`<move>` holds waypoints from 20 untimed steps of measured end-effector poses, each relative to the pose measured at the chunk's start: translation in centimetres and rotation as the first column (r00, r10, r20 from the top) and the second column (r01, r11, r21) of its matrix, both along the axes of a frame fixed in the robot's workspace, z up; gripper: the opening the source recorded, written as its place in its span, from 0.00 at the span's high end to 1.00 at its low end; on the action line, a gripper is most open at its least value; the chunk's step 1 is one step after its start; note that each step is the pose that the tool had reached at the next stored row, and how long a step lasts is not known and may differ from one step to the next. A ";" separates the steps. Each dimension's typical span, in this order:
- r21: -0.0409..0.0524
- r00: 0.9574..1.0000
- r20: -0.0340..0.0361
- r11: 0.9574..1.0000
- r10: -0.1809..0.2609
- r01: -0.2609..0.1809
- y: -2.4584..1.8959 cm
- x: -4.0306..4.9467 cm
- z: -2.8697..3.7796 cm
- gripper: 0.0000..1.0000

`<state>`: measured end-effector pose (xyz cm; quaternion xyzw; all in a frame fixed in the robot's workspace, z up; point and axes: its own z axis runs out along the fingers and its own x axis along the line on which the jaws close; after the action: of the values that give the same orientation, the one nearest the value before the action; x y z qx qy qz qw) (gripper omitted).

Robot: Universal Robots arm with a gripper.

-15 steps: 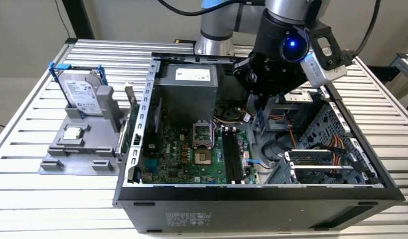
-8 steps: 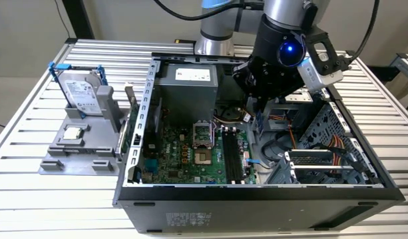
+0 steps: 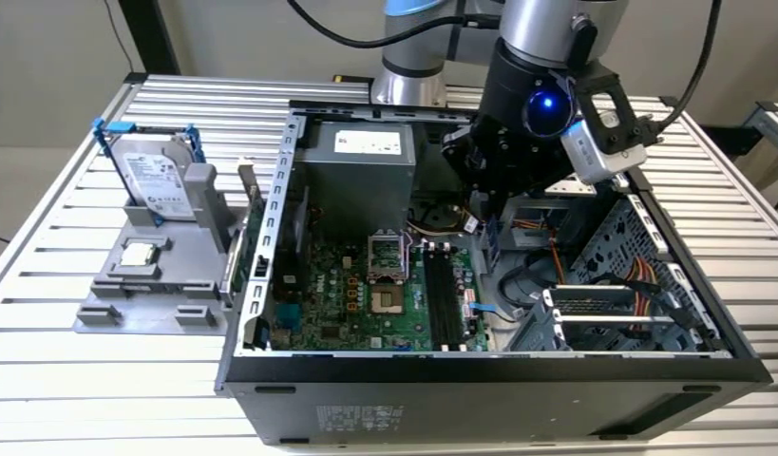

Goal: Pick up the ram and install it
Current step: 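Insert the ram into the slot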

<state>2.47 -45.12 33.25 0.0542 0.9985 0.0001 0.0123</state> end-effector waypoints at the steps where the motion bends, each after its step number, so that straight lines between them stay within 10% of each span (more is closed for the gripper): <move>1: 0.000 1.000 0.000 1.000 -0.002 0.002 0.00 0.00 -0.10 1.00; 20: 0.000 0.999 0.000 0.999 0.037 -0.037 -0.01 -0.03 -1.66 1.00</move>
<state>2.45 -45.13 31.59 0.0358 0.9993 0.0003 0.0124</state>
